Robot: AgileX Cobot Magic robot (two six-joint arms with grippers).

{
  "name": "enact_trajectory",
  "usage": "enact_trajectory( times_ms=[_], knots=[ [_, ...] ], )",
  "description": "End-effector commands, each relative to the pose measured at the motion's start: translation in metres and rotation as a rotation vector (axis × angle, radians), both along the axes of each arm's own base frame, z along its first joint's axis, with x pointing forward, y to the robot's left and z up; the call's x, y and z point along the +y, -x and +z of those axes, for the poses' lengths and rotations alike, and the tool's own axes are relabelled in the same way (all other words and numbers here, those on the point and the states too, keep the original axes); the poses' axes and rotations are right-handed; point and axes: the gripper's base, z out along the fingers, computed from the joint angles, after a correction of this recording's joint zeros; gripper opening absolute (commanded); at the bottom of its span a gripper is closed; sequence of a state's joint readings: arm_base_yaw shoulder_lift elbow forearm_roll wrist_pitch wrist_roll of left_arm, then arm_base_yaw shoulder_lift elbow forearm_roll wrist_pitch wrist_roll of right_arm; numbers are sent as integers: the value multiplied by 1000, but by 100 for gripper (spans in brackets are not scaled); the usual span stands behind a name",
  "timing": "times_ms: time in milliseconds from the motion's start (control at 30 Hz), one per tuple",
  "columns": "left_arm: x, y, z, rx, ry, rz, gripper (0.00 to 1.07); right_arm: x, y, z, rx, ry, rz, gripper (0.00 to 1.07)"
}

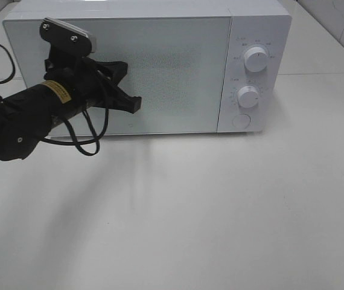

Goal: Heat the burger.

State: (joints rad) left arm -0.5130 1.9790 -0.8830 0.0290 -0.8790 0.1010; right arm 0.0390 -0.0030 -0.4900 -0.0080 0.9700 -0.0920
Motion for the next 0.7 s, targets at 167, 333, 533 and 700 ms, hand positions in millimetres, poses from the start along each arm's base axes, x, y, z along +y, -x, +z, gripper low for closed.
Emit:
enact_trajectory(
  times_ms=[167,333,533,700],
  knots=[
    [-17,-24,21,-29,119,88,0,0,4,1,-36,5,0,49],
    [-31,-19,26,-37,128,55,0,0,4,1,-36,5,0,49],
    [-44,-9,29,2,109,12,0,0,4,1,-36,5,0,49],
    [-51,1,47,-2,110,-23,0,0,4,1,-36,5,0,49]
  ],
)
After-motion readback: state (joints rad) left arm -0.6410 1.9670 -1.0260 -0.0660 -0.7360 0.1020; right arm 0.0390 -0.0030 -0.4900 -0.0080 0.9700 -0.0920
